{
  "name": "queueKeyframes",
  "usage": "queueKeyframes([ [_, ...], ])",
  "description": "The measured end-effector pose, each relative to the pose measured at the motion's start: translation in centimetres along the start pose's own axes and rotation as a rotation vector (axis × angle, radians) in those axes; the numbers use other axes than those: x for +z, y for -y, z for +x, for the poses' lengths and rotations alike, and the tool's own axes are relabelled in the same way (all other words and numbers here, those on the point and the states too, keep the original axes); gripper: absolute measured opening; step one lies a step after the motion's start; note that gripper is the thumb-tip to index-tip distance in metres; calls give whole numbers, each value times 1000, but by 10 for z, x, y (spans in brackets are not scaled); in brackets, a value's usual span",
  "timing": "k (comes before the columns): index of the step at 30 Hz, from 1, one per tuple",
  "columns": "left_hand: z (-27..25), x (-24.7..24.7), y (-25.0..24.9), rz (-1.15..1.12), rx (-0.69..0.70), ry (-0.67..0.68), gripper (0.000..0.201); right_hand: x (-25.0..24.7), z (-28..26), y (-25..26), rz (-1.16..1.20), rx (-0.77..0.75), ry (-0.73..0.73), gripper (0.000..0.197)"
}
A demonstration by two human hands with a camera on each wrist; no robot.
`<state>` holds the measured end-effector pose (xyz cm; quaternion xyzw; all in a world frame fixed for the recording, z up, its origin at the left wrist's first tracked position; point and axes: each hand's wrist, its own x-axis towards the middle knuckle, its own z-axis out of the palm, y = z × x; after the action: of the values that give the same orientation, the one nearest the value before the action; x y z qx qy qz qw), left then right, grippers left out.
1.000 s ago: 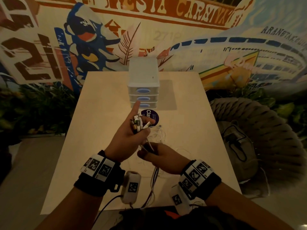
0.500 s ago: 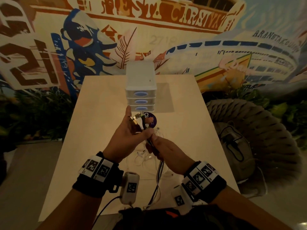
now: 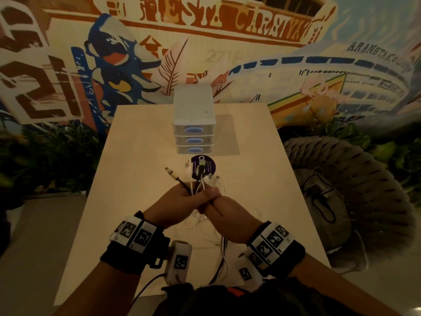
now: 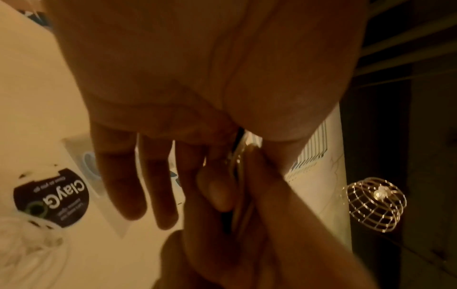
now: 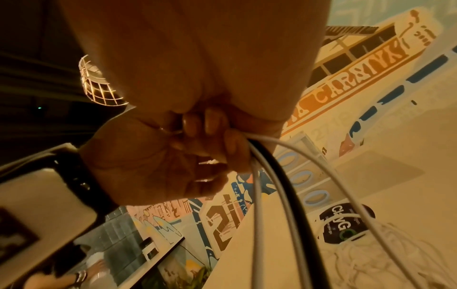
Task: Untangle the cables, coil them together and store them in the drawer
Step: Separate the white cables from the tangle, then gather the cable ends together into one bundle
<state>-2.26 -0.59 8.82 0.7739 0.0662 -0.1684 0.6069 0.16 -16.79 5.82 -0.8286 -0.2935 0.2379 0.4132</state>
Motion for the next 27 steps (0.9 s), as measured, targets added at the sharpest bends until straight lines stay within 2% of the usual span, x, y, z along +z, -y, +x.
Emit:
queueKeyframes([
  [3, 3, 0, 2, -117, 92, -8, 24, 1, 2, 0, 54, -20, 1, 47],
  [7, 7, -2, 1, -319, 98, -177, 27, -1, 1, 1, 187, 57, 79, 28],
  [9, 7, -2, -2, -484, 93, -181, 27, 0, 0, 0, 278, 101, 113, 35],
  [11, 7, -4, -7, -626, 113, -191, 25, 2, -2, -7, 265, 122, 159, 47],
  [14, 5, -13, -17, -760, 174, -230, 18, 4, -9, -25, 178, 162, 257, 47],
  [18, 3, -28, -22, -835, 189, -273, 22, 0, -25, -52, 149, 209, 270, 45],
  [23, -2, -24, -15, -802, 166, -273, 22, -13, -41, -82, -29, 212, 280, 36],
  [25, -3, -25, -16, -786, 170, -253, 21, -15, -46, -92, -90, 257, 303, 29],
  [27, -5, -27, -19, -784, 179, -230, 21, -17, -51, -96, -35, 317, 311, 23],
])
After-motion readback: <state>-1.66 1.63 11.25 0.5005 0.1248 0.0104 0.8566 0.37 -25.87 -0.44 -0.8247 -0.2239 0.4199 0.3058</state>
